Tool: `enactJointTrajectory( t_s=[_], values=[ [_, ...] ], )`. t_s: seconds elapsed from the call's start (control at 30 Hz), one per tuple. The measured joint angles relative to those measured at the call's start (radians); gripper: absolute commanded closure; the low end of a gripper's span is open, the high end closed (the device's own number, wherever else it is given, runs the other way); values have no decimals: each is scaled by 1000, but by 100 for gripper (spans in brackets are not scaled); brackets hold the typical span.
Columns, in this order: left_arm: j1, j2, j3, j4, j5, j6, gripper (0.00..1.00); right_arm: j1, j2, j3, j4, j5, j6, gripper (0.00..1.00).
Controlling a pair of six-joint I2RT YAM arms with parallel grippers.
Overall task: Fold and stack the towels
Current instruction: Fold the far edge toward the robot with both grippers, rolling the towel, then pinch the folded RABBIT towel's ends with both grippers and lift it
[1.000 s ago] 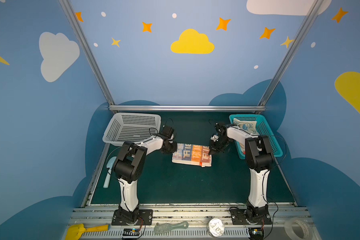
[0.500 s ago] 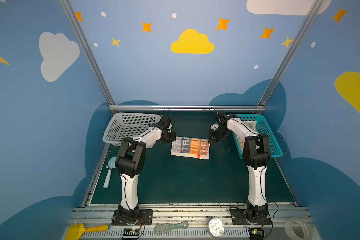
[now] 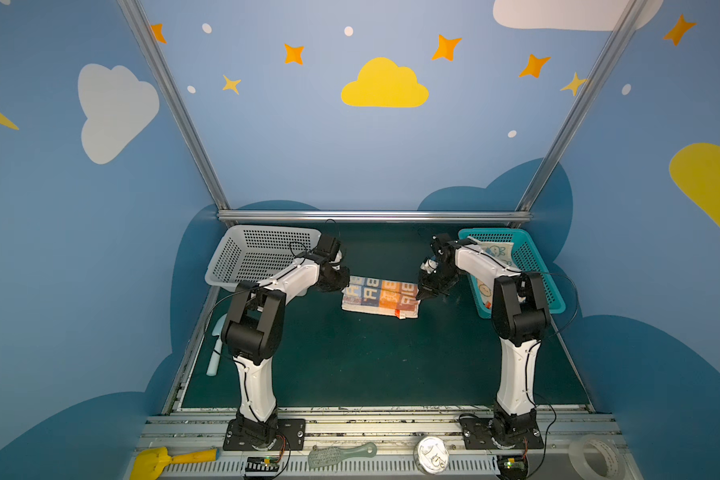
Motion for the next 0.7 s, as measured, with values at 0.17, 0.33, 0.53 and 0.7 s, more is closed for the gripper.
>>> enactJointTrajectory(
  t_s=[0.17, 0.33, 0.53, 0.7],
  values=[
    [-2, 0, -45, 11, 10, -10, 97, 6, 0, -46, 29, -2, 4, 100],
    [-2, 0, -60, 34, 14, -14, 97, 7, 0, -69, 54, -2, 8, 100],
    [-3, -1, -72, 46, 18, -16, 68, 12, 0, -80, 64, -1, 19, 89],
    [-10, -18, -85, 50, 16, -22, 45, 14, -8, -80, 55, 2, 16, 63]
  ],
)
